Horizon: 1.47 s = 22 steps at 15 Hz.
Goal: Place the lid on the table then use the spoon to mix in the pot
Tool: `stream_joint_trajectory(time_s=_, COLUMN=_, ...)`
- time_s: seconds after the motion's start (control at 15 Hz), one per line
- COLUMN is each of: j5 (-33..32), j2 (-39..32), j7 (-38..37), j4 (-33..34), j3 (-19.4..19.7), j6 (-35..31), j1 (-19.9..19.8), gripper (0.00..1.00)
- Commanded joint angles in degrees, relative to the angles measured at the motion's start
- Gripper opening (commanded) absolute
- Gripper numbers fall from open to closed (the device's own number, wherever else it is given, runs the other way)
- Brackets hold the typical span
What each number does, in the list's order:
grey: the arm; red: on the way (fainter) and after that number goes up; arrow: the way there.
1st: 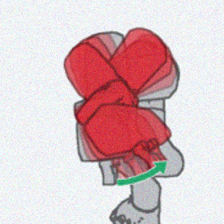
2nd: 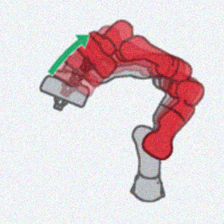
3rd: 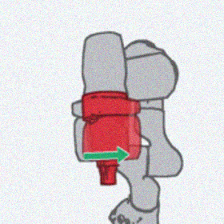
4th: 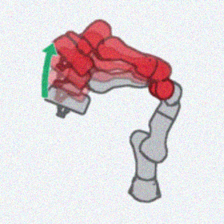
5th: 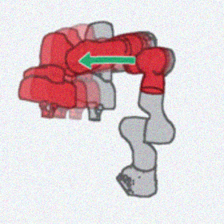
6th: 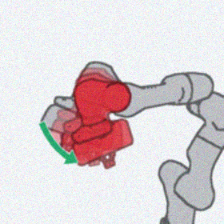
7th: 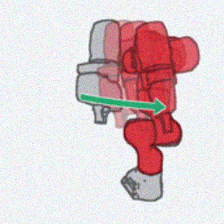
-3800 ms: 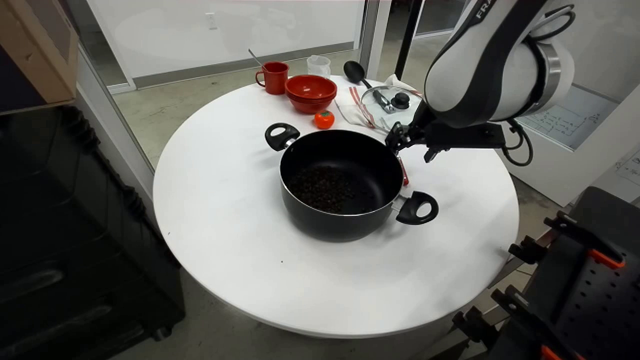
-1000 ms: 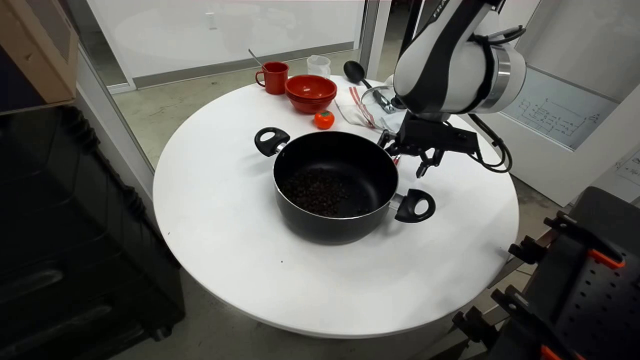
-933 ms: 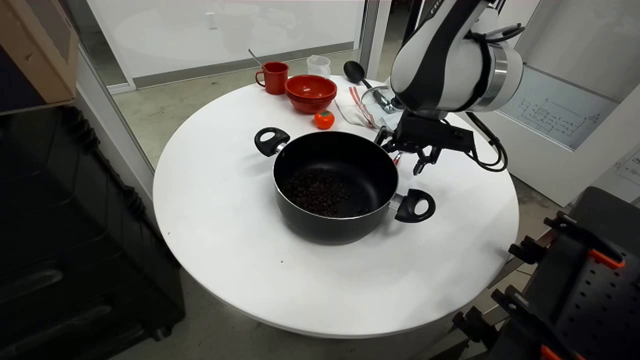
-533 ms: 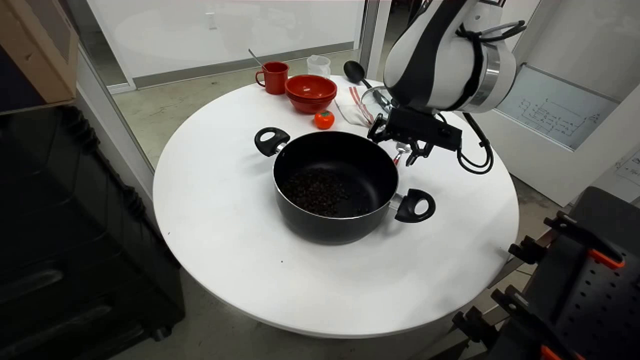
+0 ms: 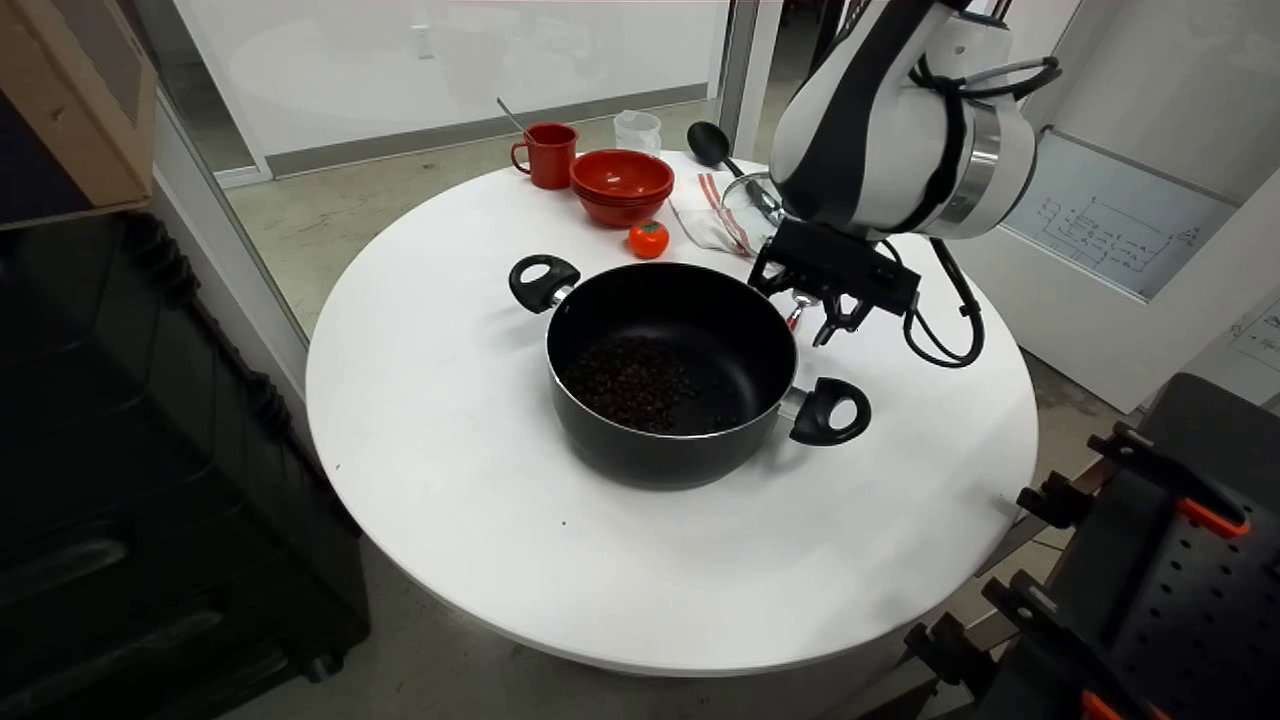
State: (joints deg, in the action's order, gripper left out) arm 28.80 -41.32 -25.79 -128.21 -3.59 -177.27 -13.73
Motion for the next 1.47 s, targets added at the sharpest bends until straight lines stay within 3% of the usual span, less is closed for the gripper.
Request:
stream_joint_trajectory(time_s=0.0, j5=1.9, j2=-0.6, j7=-1.7, j4=1.0, j3=0.4, j6=1.4, j1=0.7, gripper=0.51)
stream_joint_trajectory(time_s=0.07, j5=2.0, j2=-0.7, j7=-2.0, j4=1.3, j3=0.3, j6=1.7, j1=0.6, gripper=0.44)
stream_joint_trajectory(time_s=0.47, j5=2.0, j2=-1.9, j7=-2.6, j4=3.6, j3=0.4, j6=4.9, j1=0.2, gripper=0.82)
stream_joint_trajectory(time_s=0.6, j5=2.0, j2=-2.2, j7=-2.6, j4=4.3, j3=0.8, j6=5.9, j1=0.4, gripper=0.84)
stream_joint_trajectory(time_s=0.67, j5=2.1, j2=-2.4, j7=-2.7, j4=4.5, j3=1.0, j6=6.5, j1=0.5, gripper=0.80)
stream_joint_trajectory(time_s=0.8, j5=2.1, j2=-2.6, j7=-2.7, j4=4.9, j3=1.3, j6=7.1, j1=0.6, gripper=0.55)
stream_joint_trajectory(time_s=0.93, j5=2.2, j2=-2.9, j7=-2.6, j4=5.1, j3=1.4, j6=7.1, j1=0.7, gripper=0.47)
stream_joint_trajectory(time_s=1.27, j5=2.3, j2=-2.9, j7=-2.3, j4=5.2, j3=1.2, j6=6.8, j1=0.6, gripper=0.06)
stream_joint_trajectory(time_s=1.4, j5=2.5, j2=-1.8, j7=-2.8, j4=4.5, j3=1.3, j6=7.2, j1=1.2, gripper=0.00)
